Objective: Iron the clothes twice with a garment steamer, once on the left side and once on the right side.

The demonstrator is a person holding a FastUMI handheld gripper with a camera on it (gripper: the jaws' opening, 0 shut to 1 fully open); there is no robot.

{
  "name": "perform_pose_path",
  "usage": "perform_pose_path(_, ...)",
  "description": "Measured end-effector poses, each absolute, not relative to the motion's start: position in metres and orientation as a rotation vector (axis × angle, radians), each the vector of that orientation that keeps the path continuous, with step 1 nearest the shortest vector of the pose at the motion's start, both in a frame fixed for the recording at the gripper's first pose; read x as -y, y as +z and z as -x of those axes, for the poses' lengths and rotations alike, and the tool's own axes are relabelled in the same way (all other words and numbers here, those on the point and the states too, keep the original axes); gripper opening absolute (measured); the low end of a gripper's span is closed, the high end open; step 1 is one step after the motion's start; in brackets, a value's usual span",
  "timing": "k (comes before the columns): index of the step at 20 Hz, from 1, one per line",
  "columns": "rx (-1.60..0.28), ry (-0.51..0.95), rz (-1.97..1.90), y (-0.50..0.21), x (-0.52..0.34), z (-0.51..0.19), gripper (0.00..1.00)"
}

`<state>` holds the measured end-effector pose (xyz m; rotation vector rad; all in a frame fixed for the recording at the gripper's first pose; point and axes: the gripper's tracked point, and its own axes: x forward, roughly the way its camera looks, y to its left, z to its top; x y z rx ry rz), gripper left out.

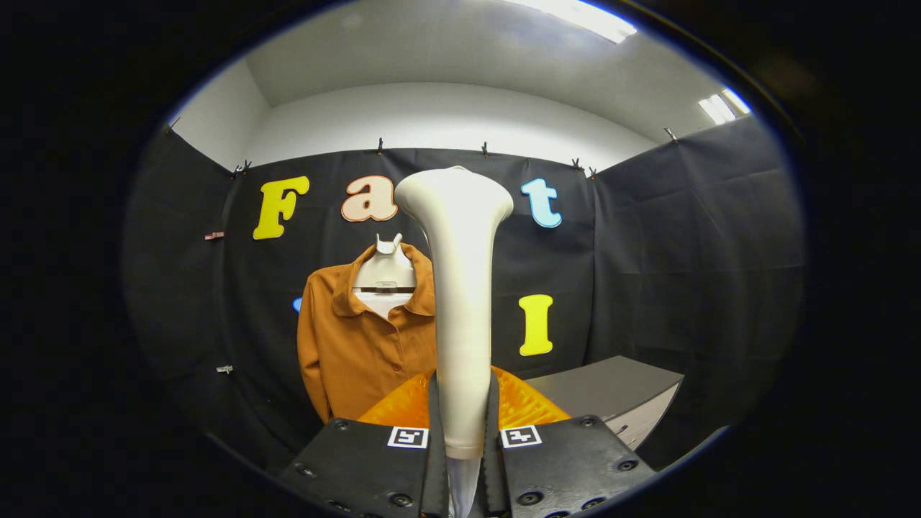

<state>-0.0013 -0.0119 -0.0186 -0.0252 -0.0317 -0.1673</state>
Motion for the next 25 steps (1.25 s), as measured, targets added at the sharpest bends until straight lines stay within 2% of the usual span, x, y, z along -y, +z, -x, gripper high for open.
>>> perform_pose_path(25,0.029,-0.15,0.031,-0.0179,0.0102,0.0026,0.22)
